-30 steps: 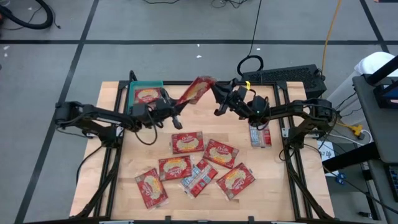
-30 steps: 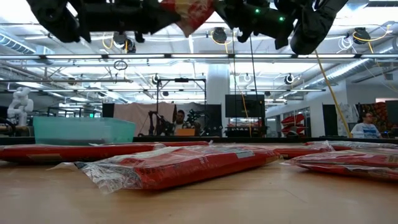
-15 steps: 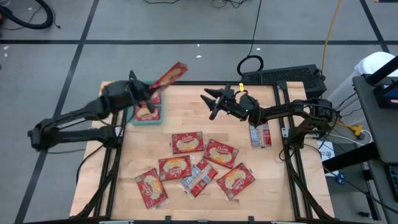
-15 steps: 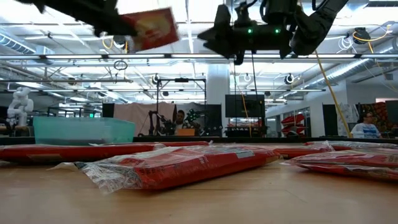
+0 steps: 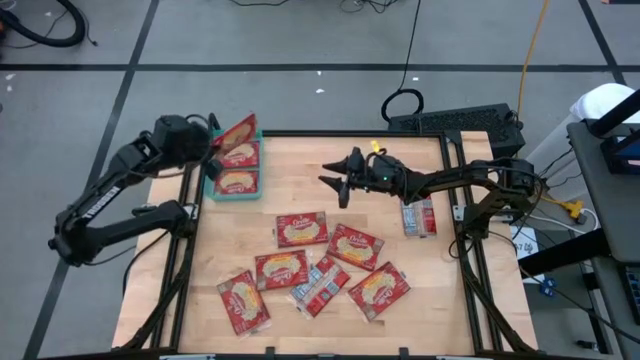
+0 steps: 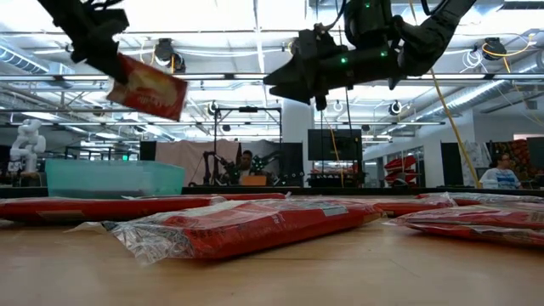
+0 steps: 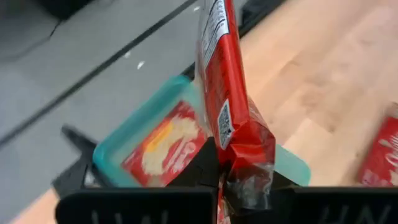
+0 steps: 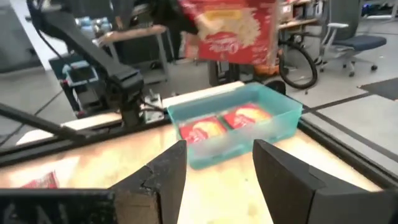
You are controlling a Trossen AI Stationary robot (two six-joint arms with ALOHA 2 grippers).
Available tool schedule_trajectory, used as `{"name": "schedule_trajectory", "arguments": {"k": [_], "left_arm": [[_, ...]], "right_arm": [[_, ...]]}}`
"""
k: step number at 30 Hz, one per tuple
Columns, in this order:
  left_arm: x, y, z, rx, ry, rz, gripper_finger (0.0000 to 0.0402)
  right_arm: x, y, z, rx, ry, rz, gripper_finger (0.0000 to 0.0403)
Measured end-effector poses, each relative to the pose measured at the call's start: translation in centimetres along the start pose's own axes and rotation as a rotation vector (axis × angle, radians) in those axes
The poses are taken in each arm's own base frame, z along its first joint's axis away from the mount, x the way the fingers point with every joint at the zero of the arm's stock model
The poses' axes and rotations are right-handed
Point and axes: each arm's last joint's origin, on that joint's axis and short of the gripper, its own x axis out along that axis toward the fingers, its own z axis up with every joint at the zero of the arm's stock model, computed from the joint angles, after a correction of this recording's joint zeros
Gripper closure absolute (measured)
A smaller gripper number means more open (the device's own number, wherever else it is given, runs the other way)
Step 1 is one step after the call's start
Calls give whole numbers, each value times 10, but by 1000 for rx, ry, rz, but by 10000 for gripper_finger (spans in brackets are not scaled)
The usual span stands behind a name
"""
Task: Sort popcorn bags into baskets
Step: Put the popcorn bag into the blue bin
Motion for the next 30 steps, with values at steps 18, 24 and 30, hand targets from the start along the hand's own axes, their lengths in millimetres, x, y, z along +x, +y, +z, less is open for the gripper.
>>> {"name": "schedule_trajectory", "arguments": {"k": [18, 24, 30], "left_arm": [[102, 50, -11, -383, 503, -180, 394], [123, 54, -13, -405, 539, -184, 393], [131, 58, -10, -393, 506, -146, 387]], "right_arm": [[-1, -2, -13, -34, 135, -22, 227], [-1, -2, -13, -40, 140, -22, 227], [-1, -2, -13, -40, 140, -22, 227]]}}
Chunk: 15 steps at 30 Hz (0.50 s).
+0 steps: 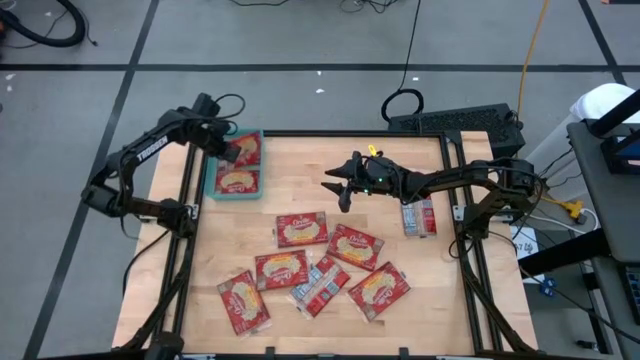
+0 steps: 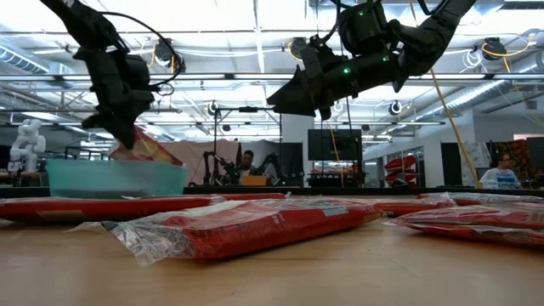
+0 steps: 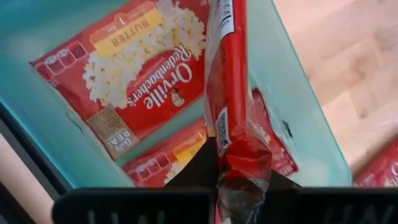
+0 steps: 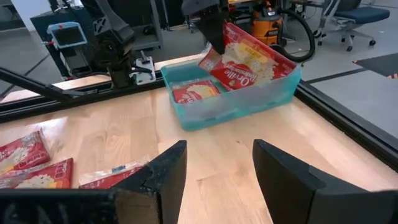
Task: Sort popcorn bags into baskets
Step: Put the popcorn bag into the blue bin
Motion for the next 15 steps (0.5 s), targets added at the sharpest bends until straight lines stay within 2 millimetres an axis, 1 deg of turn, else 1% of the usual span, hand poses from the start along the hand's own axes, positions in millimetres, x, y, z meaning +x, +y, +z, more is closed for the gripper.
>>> {"name": "schedule_trajectory", "arguments": {"k": [3, 9, 11, 15], "left_arm": [[0, 0, 1, 21, -13, 34, 363], [2, -5, 4, 59, -27, 116, 288], [3, -8, 5, 101, -42, 168, 266], [4, -14, 11, 210, -84, 338, 233]], "right_arm": [[0, 0, 0, 0, 0, 0, 227], [0, 0, 0, 0, -4, 1, 227], [0, 0, 0, 0, -4, 1, 227], [0, 0, 0, 0, -4, 1, 227]]}}
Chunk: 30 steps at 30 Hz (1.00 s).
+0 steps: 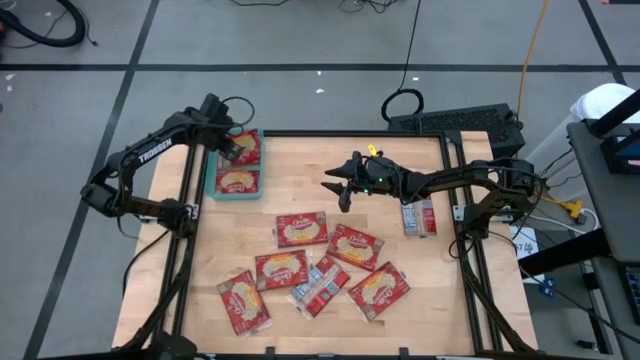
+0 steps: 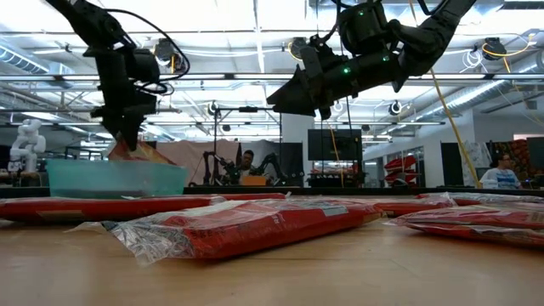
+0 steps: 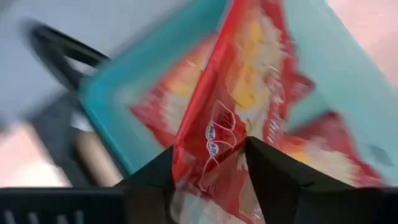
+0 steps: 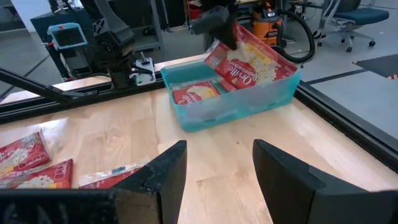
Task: Sort popcorn bags into baskets
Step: Put the popcorn bag into the blue bin
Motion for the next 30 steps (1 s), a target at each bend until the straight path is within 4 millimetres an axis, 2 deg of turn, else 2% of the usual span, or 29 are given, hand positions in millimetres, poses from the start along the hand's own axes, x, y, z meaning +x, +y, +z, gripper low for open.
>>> {"name": "schedule_trajectory", "arguments": {"k": [6, 11, 15, 18, 22, 25, 30], "left_arm": [[-3, -8, 11, 93, -84, 222, 186], [-4, -10, 13, 108, -102, 246, 149], [-4, -14, 14, 102, -111, 234, 141], [-5, -24, 8, 108, -64, 144, 159], [-2, -45, -5, 146, 9, -39, 212], [6, -54, -13, 153, 28, -47, 259], [24, -56, -22, 73, 46, -16, 320]], "right_arm": [[0, 0, 0, 0, 0, 0, 227], [0, 0, 0, 0, 0, 0, 227], [0, 0, 0, 0, 0, 0, 227], [0, 0, 0, 0, 1, 0, 227], [0, 0, 0, 0, 1, 0, 227], [0, 0, 0, -6, 1, 0, 227], [0, 0, 0, -7, 1, 0, 227]]}}
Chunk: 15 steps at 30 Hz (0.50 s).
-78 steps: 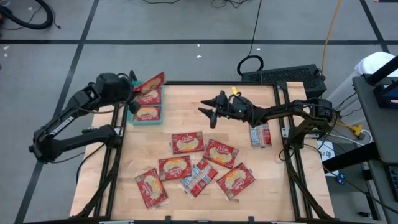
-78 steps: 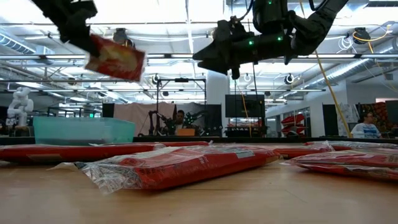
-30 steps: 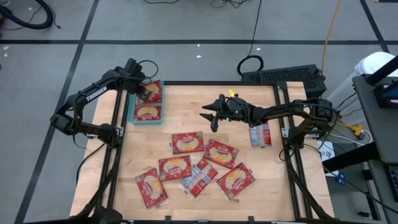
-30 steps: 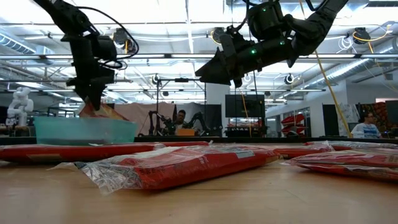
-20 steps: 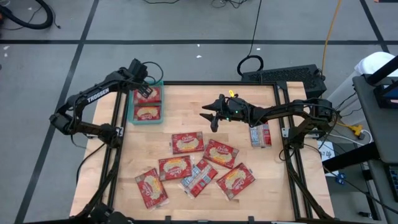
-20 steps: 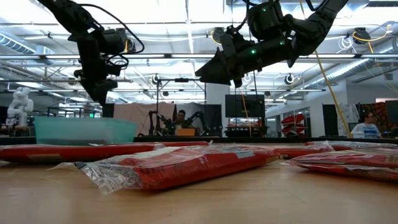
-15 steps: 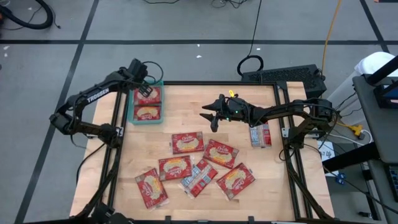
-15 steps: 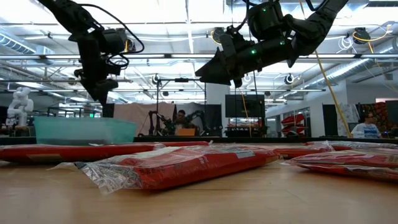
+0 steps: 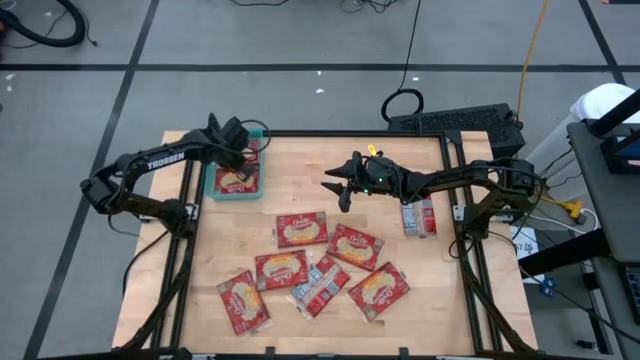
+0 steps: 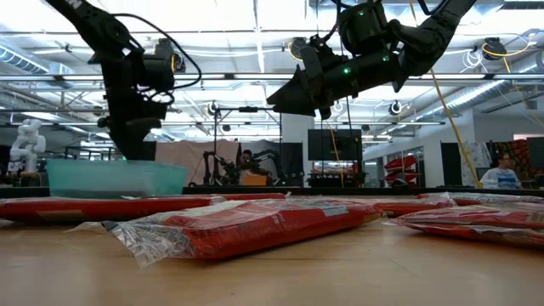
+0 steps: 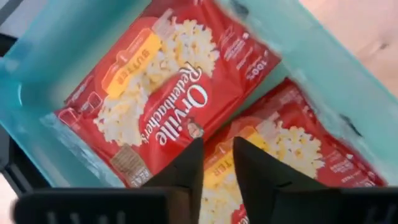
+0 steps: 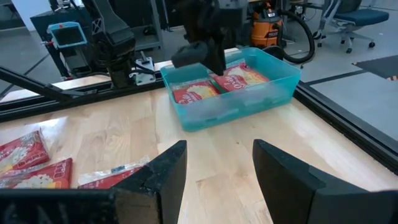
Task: Sort popcorn bags into baskets
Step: Put the popcorn bag into the blue bin
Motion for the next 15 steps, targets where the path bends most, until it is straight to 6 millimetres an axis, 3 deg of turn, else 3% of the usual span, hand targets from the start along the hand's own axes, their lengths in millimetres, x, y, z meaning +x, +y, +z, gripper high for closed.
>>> {"name": "schedule_trajectory", "arguments": {"k": [5, 15], "left_arm": [[18, 3, -3, -52, -3, 30, 345], [50, 12, 0, -82, 43, 161, 346]], "right_arm": [[0, 0, 0, 0, 0, 0, 227], [0, 0, 0, -8, -1, -4, 227]]}}
